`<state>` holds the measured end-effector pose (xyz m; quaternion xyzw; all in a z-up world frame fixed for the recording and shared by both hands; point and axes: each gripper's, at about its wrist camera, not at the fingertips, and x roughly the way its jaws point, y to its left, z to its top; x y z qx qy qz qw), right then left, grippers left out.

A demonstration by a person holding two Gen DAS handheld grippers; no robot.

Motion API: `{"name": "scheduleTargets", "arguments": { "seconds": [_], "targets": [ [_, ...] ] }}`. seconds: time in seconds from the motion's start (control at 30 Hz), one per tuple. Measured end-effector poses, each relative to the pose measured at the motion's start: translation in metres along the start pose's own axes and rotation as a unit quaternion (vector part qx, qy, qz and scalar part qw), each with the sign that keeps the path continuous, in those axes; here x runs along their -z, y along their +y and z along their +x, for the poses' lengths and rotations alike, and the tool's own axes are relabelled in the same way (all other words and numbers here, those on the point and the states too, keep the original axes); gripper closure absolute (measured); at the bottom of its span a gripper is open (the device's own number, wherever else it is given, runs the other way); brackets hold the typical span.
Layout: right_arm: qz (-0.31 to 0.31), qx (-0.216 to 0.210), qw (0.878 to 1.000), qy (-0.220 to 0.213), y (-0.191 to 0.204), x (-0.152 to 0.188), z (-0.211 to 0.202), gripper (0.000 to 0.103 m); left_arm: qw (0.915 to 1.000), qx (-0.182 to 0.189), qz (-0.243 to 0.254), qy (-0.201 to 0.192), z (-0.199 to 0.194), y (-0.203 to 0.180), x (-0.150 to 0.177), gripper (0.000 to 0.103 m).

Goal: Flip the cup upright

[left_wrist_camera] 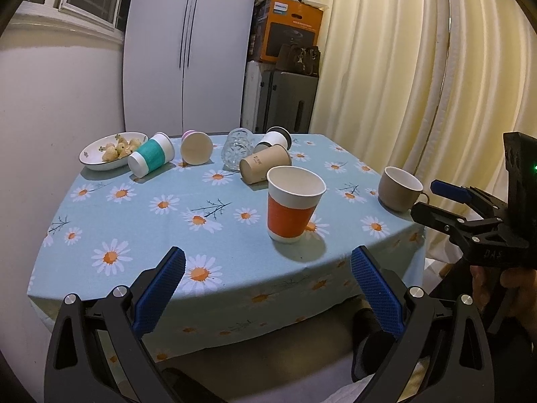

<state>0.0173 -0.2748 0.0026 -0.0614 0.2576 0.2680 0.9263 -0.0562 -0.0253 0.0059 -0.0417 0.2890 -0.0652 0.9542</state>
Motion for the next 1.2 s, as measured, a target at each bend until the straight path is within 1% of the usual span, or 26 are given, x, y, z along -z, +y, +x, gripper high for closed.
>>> {"name": "scheduleTargets", "arguments": {
  "seconds": [0.8, 0.9, 1.2],
  "targets": [
    [-0.004, 0.004, 1.0, 0.012, 0.0004, 0.0015, 0.0055, 0.005, 1.0, -0.002, 0.005, 0.008, 0.0017, -0.0032, 0.002, 0.007],
    [-0.005, 0.005, 1.0, 0.013, 0.0006, 0.0012, 0.0066, 0.005, 1.0, -0.003, 0.005, 0.004, 0.0004, -0.0042, 0.0018, 0.007],
    [-0.006, 0.005, 1.0, 0.013, 0.0022, 0.0017, 0.0072, 0.005, 1.0, 0.0, -0.005, 0.005, 0.0003, 0.0, 0.0009, 0.007]
  ]
}}
